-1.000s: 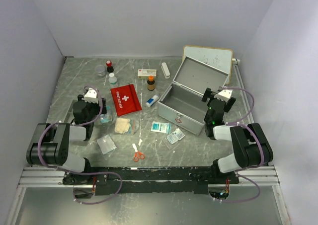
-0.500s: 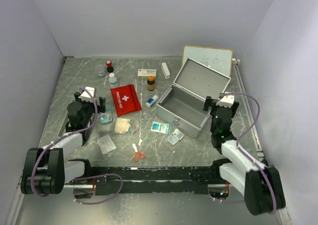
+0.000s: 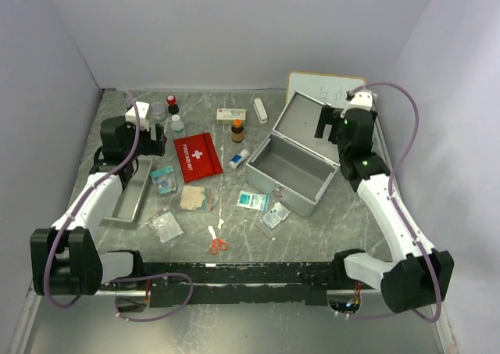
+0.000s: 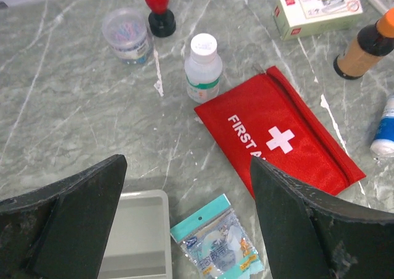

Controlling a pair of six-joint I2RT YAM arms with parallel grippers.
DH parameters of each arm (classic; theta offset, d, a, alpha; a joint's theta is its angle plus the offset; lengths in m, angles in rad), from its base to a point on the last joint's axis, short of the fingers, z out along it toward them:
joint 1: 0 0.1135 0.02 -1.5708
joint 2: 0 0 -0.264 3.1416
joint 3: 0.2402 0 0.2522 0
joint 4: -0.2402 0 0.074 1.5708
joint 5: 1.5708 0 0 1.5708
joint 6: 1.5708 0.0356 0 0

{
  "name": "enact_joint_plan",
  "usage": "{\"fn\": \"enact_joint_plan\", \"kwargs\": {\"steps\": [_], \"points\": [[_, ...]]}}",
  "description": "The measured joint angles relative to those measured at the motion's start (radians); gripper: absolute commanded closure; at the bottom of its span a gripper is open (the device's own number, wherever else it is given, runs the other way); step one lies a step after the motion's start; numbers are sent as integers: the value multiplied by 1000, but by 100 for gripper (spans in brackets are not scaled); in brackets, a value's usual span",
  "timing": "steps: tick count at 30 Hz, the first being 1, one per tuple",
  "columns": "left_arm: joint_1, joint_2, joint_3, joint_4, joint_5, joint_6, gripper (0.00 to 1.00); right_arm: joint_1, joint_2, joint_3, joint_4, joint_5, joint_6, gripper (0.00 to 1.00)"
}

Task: Organize the medicine kit
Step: Pick up the medicine pouch from the center of the board.

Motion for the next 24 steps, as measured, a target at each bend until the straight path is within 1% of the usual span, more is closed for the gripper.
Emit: {"fn": "enact_joint_plan", "kwargs": {"steps": [4,7,12,15,19,24], "points": [[0,69,92,-128,-6,3,7,8,98,173,-102,-59,8,0],[0,93,134,-192,-7,0,6,20,148,266,-129,-91,15,0],[13,116,171,-232,-2,-21,7,59,222,365,-166,-111,32,1],[24,141,188,-245,50,-47,6,101,257,392,-193,-114,37,2],[28,192,196,-248,174,-108,6,150,263,392,-225,-127,53,2],[22,229,147,-233,249,-192,7,171,261,404,-240,-141,81,3]]}}
